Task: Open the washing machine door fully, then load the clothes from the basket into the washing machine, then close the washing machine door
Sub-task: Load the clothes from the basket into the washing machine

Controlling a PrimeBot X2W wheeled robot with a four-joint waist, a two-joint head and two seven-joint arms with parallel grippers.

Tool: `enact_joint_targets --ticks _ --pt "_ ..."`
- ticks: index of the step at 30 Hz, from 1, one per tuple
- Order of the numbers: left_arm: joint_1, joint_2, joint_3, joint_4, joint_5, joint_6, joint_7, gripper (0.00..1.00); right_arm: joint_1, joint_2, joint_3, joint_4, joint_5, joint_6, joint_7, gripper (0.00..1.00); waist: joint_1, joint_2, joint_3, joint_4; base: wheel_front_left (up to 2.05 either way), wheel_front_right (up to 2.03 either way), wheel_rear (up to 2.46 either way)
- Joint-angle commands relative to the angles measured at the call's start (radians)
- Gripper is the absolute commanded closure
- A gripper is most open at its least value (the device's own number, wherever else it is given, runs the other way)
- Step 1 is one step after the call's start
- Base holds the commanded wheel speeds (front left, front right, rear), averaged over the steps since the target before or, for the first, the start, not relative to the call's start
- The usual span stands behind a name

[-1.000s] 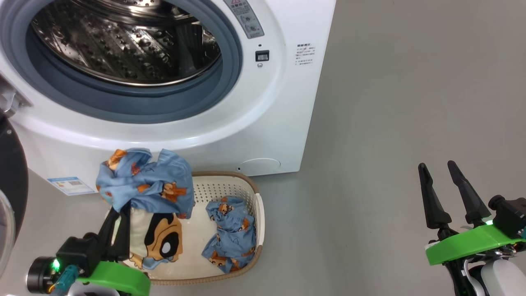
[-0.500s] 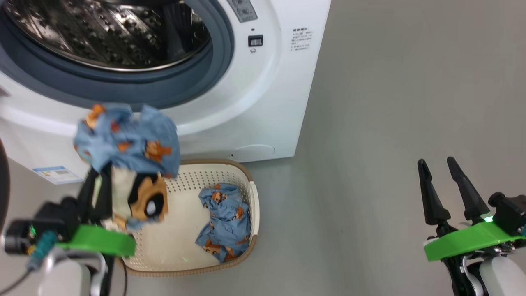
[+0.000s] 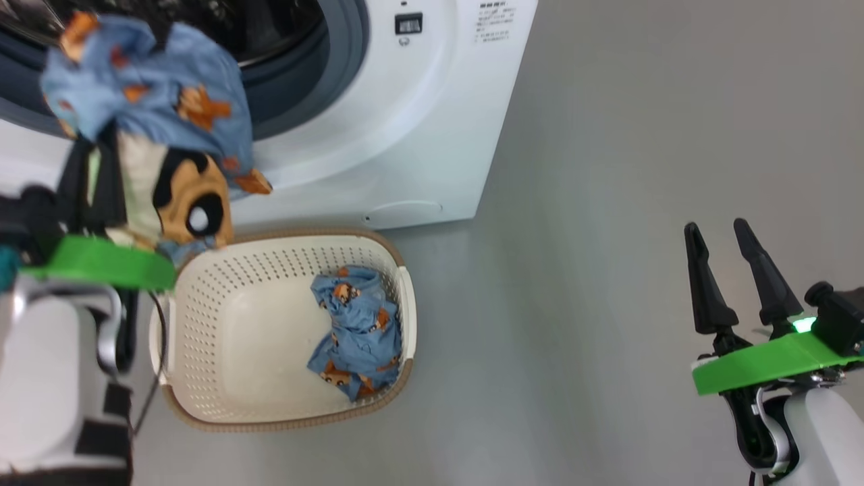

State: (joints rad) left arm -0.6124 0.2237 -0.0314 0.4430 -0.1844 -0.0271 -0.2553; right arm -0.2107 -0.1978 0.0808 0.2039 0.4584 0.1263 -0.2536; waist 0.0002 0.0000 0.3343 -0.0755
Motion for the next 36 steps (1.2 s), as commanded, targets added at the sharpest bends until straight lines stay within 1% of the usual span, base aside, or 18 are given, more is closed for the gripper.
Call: enact_joint_targets --ticks 1,4,5,14,15,18,26,31,34,36 --pt "-0.072 0.046 0.034 0.018 -0.002 -0.003 -0.006 1.00 -0.024 -0.008 0.018 -0.026 -0.011 0.004 -0.008 0.00 -0.0002 0.0000 0.037 -0.011 0.00 0.00 0.00" --pt "-0.149 0.053 0.034 0.088 -0.003 -0.004 -0.006 1.00 -0.041 -0.003 0.020 -0.028 -0.009 0.004 -0.008 0.00 -0.0002 0.0000 0.067 -0.020 0.00 0.00 0.00" --pt "-0.196 0.058 0.032 0.136 -0.002 -0.007 -0.006 1.00 -0.052 0.000 0.023 -0.028 -0.007 0.004 -0.008 0.00 -0.0002 0.0000 0.084 -0.026 0.00 0.00 0.00" --pt "-0.402 0.068 0.039 0.328 -0.004 -0.007 -0.006 1.00 -0.092 0.007 0.031 -0.035 -0.003 0.004 -0.008 0.00 -0.0002 0.0000 0.159 -0.054 0.00 0.00 0.00" --pt "-0.402 0.068 0.039 0.328 -0.004 -0.007 -0.006 1.00 -0.092 0.007 0.031 -0.035 -0.003 0.004 -0.008 0.00 -0.0002 0.0000 0.159 -0.054 0.00 0.00 0.00" --pt "-0.470 0.075 0.035 0.396 0.000 -0.009 -0.006 1.00 -0.105 0.012 0.033 -0.037 -0.002 0.004 -0.008 0.00 -0.0002 0.0000 0.183 -0.065 0.00 0.00 0.00" --pt "-0.615 0.114 0.015 0.548 0.025 -0.010 -0.006 1.00 -0.137 0.037 0.059 -0.036 0.003 0.004 -0.008 0.00 -0.0002 0.0000 0.228 -0.112 0.00 0.00 0.00" --pt "-0.677 0.132 0.014 0.580 0.031 -0.001 -0.006 1.00 -0.144 0.049 0.076 -0.033 0.008 0.004 -0.008 0.00 -0.0002 0.0000 0.246 -0.142 0.00 0.00 0.00" --pt "-0.701 0.147 0.019 0.552 0.036 0.005 -0.006 1.00 -0.150 0.054 0.082 -0.034 0.011 0.004 -0.008 0.00 -0.0002 0.0000 0.261 -0.158 0.00 0.00 0.00" --pt "-0.713 0.151 0.025 0.502 0.040 0.014 -0.006 1.00 -0.155 0.056 0.082 -0.035 0.013 0.004 -0.008 0.00 -0.0002 0.0000 0.272 -0.165 0.00 0.00 0.00"
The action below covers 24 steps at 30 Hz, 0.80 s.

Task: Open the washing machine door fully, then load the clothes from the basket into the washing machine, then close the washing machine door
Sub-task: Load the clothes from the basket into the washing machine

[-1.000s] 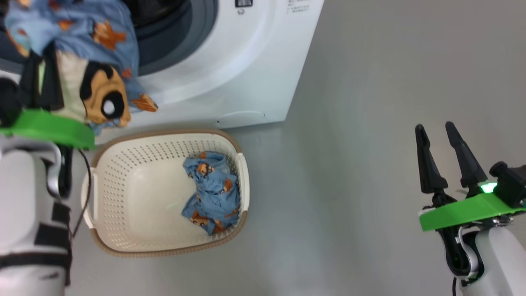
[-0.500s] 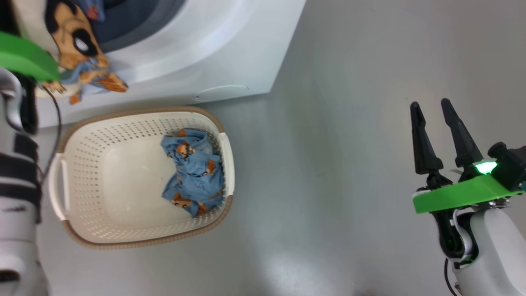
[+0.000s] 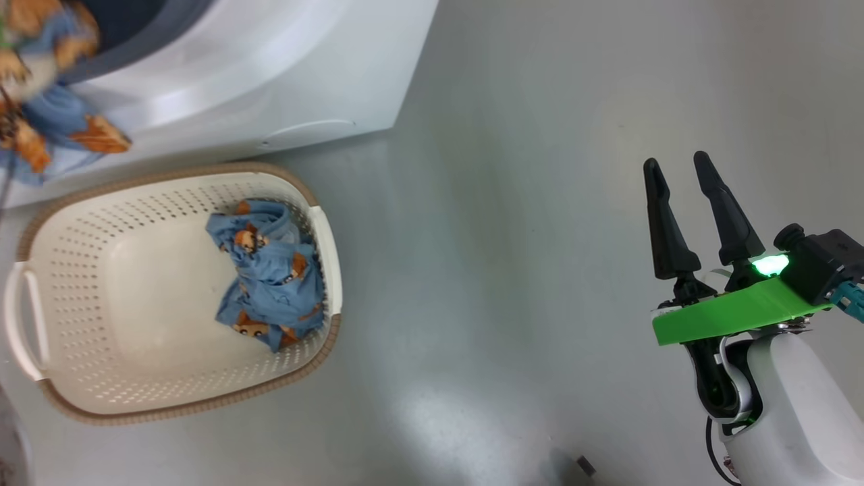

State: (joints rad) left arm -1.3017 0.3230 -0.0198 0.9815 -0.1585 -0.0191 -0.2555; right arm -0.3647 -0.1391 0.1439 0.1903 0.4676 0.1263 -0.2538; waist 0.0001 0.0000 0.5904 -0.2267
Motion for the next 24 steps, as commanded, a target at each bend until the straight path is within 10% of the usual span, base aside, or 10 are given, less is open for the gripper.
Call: enact_joint_targets --ticks 1,14,16,17,24 --pt "-0.027 0.055 0.015 -0.065 0.018 0.007 -0.006 1.00 -0.003 -0.002 0.019 -0.023 0.004 0.004 -0.008 0.00 -0.0001 0.0000 0.022 -0.017 0.00 0.00 0.00" --pt "0.043 0.056 0.061 -0.387 0.067 0.006 -0.006 1.00 -0.021 0.017 0.022 -0.027 0.005 0.004 -0.008 0.00 -0.0001 0.0000 0.060 -0.026 0.00 0.00 0.00" --pt "0.058 0.051 0.068 -0.341 0.063 -0.002 -0.006 0.58 -0.021 0.018 0.023 -0.027 0.006 0.004 -0.008 0.00 -0.0001 0.0000 0.059 -0.023 0.00 0.00 0.00" --pt "0.059 0.051 0.071 -0.325 0.065 -0.002 -0.006 0.00 -0.021 0.018 0.025 -0.026 0.007 0.004 -0.008 0.00 -0.0001 0.0000 0.059 -0.023 0.00 0.00 0.00" --pt "0.054 0.042 0.091 -0.261 0.063 -0.003 -0.006 0.00 -0.025 0.017 0.029 -0.022 0.009 0.004 -0.008 0.00 -0.0001 0.0000 0.056 -0.017 0.00 0.00 0.00"
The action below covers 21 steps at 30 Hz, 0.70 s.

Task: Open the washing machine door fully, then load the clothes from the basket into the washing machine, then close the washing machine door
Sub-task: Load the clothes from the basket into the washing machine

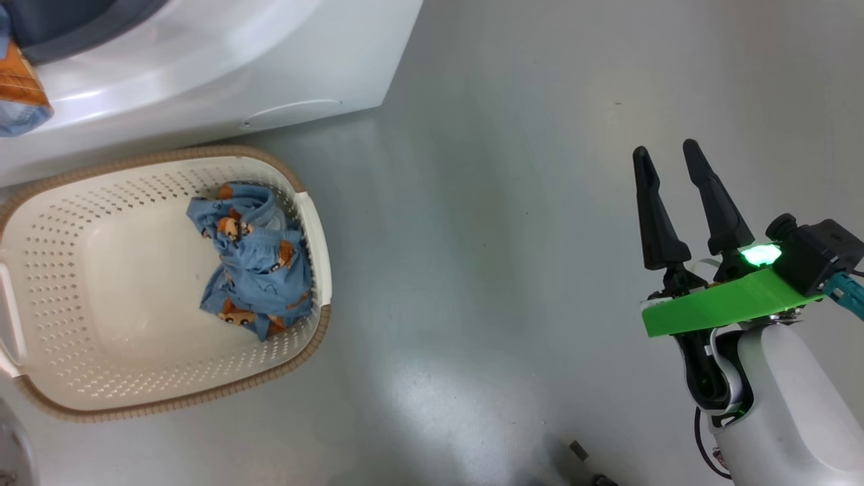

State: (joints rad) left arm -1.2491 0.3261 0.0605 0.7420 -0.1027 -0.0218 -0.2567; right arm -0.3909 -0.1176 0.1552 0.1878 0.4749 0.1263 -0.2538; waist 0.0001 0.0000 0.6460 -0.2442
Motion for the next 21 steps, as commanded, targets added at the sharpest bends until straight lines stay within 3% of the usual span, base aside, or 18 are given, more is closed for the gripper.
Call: enact_joint_targets --ticks 1,21 --pt "0.001 0.037 0.013 -0.020 0.008 -0.001 -0.005 0.00 0.000 -0.004 0.018 -0.019 0.002 0.004 -0.008 0.00 -0.0001 0.0000 -0.001 0.001 0.00 0.00 0.00" --pt "0.123 -0.028 0.059 -0.018 0.002 -0.048 -0.005 0.00 0.012 -0.020 0.003 -0.012 0.000 0.004 -0.008 0.00 -0.0001 0.0000 -0.061 0.026 0.00 0.00 0.00"
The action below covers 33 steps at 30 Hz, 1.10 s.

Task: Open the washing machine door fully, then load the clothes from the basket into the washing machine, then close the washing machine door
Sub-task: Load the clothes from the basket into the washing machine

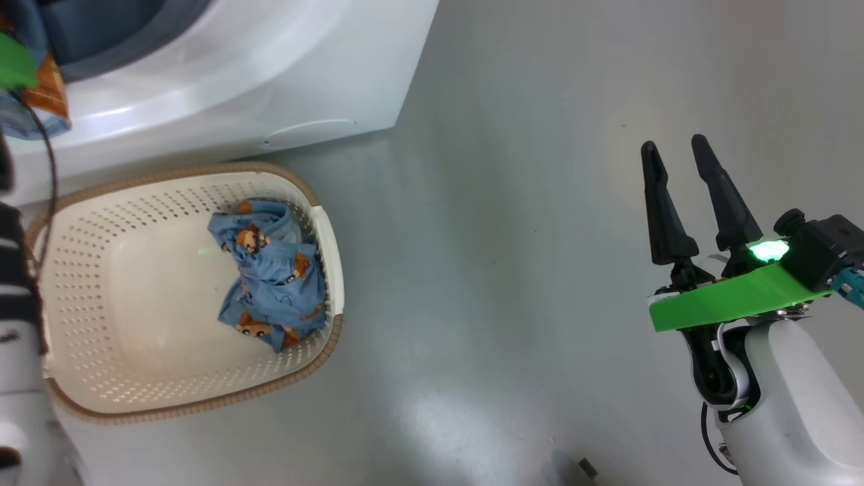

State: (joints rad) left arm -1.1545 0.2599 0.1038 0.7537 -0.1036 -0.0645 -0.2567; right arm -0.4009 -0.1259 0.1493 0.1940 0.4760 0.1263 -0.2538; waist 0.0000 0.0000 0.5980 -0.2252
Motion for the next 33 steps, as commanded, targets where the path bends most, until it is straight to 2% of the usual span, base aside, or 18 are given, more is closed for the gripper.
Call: enact_joint_targets --ticks 1,21,33 --pt "0.042 0.030 0.020 -0.035 0.000 -0.007 -0.005 0.00 0.024 -0.013 0.007 -0.017 -0.002 0.004 -0.008 0.00 0.0000 0.0000 -0.019 0.010 0.00 0.00 0.00" --pt "0.436 -0.106 0.090 -0.180 0.007 -0.038 -0.005 0.00 0.086 -0.084 -0.007 0.005 -0.017 0.004 -0.008 0.00 0.0000 0.0000 -0.213 0.084 0.00 0.00 0.00" --pt "0.627 -0.147 0.087 -0.249 0.014 -0.056 -0.005 0.00 0.147 -0.121 -0.013 0.021 -0.020 0.004 -0.008 0.00 0.0000 0.0000 -0.329 0.127 0.00 0.00 0.00"
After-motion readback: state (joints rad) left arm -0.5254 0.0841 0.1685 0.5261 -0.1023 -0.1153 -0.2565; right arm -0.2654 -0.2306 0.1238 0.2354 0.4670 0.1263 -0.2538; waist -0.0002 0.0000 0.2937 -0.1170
